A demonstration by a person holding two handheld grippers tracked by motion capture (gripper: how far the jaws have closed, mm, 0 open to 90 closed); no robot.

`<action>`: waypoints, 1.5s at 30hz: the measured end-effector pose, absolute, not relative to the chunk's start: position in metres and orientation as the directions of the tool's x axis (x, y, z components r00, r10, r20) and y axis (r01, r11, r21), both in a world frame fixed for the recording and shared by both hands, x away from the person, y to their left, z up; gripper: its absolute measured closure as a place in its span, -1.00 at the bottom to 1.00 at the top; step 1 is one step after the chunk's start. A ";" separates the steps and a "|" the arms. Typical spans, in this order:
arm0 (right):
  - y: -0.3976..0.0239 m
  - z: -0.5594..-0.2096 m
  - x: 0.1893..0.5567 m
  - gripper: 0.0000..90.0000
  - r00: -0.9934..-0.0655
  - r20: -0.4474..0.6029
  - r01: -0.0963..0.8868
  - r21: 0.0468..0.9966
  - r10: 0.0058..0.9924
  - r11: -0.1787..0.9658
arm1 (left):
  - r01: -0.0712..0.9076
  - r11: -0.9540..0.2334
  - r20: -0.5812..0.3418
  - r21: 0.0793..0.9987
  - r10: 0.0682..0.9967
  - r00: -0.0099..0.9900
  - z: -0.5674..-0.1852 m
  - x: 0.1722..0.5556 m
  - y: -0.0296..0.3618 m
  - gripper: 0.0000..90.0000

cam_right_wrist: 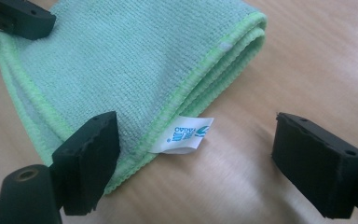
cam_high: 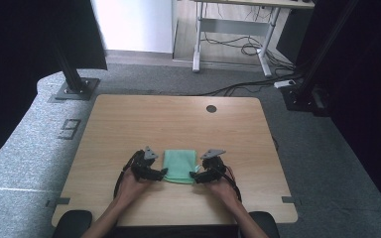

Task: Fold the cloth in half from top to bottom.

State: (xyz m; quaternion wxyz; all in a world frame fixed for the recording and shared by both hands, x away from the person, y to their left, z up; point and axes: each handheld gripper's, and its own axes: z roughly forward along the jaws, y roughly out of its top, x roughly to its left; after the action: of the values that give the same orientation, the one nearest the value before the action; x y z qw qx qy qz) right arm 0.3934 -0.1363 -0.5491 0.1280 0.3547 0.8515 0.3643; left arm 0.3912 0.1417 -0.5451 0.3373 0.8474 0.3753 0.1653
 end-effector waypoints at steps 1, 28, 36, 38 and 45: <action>-0.136 -0.549 0.397 -0.70 -0.716 0.040 0.510 0.712 0.697 0.483 | 0.525 -0.488 0.028 0.698 0.751 0.660 -0.545 0.394 0.142 -0.71; -0.135 -0.552 0.449 -0.75 -0.658 0.046 0.535 0.731 0.752 0.423 | 0.574 -0.419 -0.027 0.704 0.792 0.611 -0.547 0.449 0.143 -0.68; -0.137 -0.552 0.450 -0.75 -0.661 0.060 0.536 0.736 0.748 0.414 | 0.583 -0.414 -0.048 0.699 0.786 0.616 -0.547 0.450 0.145 -0.68; -0.138 -0.552 0.450 -0.75 -0.662 0.067 0.539 0.735 0.747 0.411 | 0.581 -0.413 -0.048 0.702 0.785 0.617 -0.547 0.449 0.145 -0.68; -0.140 -0.550 0.450 -0.75 -0.657 0.100 0.553 0.738 0.747 0.387 | 0.572 -0.377 -0.080 0.729 0.783 0.617 -0.545 0.444 0.154 -0.68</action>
State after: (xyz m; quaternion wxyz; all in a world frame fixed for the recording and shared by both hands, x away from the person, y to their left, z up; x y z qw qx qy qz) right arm 0.4501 -0.1396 -0.5496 0.1252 0.3947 0.8234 0.3880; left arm 0.4435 0.1543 -0.5448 0.3744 0.8176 0.4141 0.1409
